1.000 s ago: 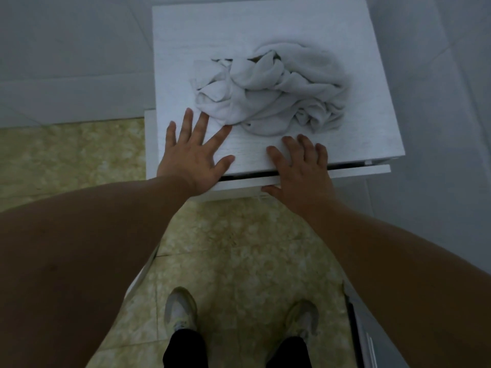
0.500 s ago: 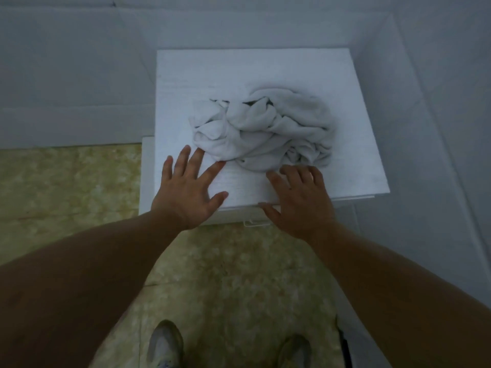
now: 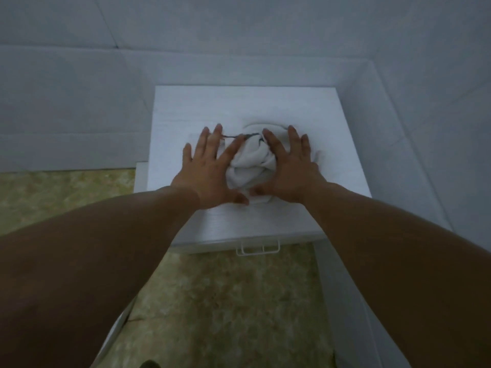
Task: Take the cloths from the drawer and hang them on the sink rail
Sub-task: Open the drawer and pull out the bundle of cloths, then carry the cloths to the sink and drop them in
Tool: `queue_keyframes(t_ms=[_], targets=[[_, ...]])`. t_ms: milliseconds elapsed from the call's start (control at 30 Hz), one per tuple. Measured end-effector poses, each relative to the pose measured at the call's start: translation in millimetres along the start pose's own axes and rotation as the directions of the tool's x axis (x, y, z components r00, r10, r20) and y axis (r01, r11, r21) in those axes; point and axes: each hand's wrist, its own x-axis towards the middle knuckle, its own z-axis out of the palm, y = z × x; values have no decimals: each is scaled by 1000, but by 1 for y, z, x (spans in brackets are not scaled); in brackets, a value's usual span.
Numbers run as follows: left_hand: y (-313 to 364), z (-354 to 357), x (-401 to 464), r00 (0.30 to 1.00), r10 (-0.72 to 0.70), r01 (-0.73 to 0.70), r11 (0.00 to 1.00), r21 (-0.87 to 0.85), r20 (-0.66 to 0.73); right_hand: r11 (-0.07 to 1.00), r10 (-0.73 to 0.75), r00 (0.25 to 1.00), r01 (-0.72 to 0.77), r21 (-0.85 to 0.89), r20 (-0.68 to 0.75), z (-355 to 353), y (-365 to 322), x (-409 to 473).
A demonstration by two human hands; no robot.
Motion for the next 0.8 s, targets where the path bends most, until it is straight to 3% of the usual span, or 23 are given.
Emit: queue_keyframes(t_ms=[67, 167, 300, 467, 800], targets=[[0, 9, 6, 999, -1, 2, 1000, -23, 52, 997, -2, 1000, 2, -77, -9, 5, 6, 4], [1, 10, 12, 996, -29, 26, 999, -45, -80, 990, -51, 990, 33, -134, -133, 11, 13, 4], [12, 3, 10, 977, -18, -7, 994, -113, -215, 995, -97, 965, 87, -51, -242, 13, 15, -4], [22, -7, -10, 981, 54, -82, 986, -147, -185, 986, -166, 934, 163, -35, -317, 2, 14, -29], [85, -161, -75, 987, 82, -91, 994, -53, -141, 989, -117, 941, 141, 52, -317, -125, -30, -117]])
